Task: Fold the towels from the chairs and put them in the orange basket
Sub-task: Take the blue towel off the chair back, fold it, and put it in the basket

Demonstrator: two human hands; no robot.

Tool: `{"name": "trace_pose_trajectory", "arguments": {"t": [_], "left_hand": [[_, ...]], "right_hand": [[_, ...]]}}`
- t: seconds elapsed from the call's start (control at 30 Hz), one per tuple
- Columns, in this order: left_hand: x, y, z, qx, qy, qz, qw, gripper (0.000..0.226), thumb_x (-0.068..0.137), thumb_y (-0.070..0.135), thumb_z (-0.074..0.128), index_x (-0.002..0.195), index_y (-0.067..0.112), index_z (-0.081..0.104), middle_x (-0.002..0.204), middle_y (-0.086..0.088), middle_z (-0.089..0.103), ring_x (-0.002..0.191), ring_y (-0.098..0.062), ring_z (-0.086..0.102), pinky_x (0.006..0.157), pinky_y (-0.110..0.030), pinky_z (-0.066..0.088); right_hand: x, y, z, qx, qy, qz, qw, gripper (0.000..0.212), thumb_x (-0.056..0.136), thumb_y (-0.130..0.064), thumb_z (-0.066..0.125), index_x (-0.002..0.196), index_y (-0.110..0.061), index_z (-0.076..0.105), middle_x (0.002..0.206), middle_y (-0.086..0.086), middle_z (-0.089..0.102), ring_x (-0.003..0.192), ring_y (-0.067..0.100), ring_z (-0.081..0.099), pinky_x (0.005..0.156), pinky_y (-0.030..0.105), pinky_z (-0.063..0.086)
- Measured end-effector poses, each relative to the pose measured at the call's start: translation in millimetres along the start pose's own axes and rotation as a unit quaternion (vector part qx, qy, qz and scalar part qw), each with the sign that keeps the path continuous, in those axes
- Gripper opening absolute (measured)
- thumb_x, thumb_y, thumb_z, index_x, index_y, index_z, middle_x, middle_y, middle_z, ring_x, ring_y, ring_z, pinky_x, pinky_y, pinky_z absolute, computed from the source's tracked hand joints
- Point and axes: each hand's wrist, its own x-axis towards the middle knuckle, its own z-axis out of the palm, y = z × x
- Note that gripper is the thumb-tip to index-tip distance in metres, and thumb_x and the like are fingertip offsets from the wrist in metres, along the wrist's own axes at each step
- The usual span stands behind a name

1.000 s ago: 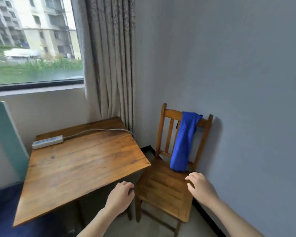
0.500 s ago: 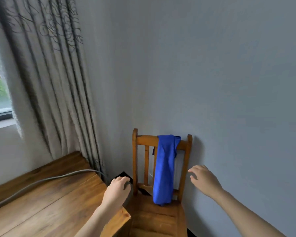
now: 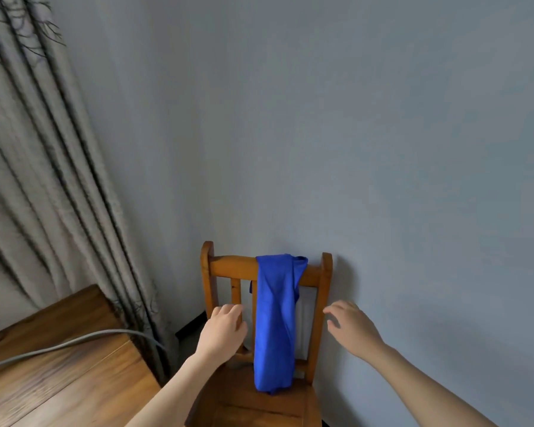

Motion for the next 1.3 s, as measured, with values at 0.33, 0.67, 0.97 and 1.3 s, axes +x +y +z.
{"name": "trace_pose_trajectory", "arguments": {"t": [0.33,0.67,0.97,1.3], "left_hand": [[117.2,63.6,38.5,-0.001,0.026,-0.103,0.994,0.052,0.096,0.03,0.043,0.145,0.02,0.028,0.153,0.001,0.026,0.143,-0.02,0.017,0.112,-0.036,0.029],[156.1,74.0,52.2,-0.216,0.113,-0.268,0.932,0.048,0.093,0.027,0.055,0.136,0.013,0.041,0.109,-0.001,0.056,0.084,-0.009,0.052,0.064,-0.016,0.043],[147.3,84.4,45.0,-0.456,0.181,-0.397,0.776,0.011,0.09,0.008,0.056,0.081,0.014,0.06,0.09,-0.009,0.062,0.074,-0.016,0.056,0.064,-0.027,0.049],[28.8,36.7,6.2,-0.446,0.166,-0.319,0.82,0.015,0.091,0.004,0.053,0.081,0.013,0.061,0.084,-0.008,0.064,0.075,-0.018,0.06,0.059,-0.024,0.047]], "right_hand": [[139.9,19.5,-17.4,0.045,-0.04,-0.146,0.988,0.04,0.097,-0.017,0.036,0.136,-0.013,0.042,0.14,0.001,0.041,0.131,0.015,0.034,0.105,0.022,0.029],[214.5,-0.6,20.7,0.133,-0.094,0.003,0.987,0.028,0.094,-0.006,0.037,0.119,-0.005,0.049,0.122,0.012,0.056,0.111,0.028,0.055,0.087,0.031,0.043],[188.4,6.3,14.7,0.278,-0.005,0.005,0.961,0.027,0.091,0.002,0.042,0.109,-0.005,0.061,0.112,0.007,0.065,0.102,0.016,0.058,0.08,0.015,0.04],[104.3,5.1,-10.0,0.296,0.083,0.02,0.951,0.022,0.087,0.004,0.049,0.098,-0.005,0.065,0.091,-0.002,0.061,0.086,0.01,0.053,0.077,0.018,0.039]]}}
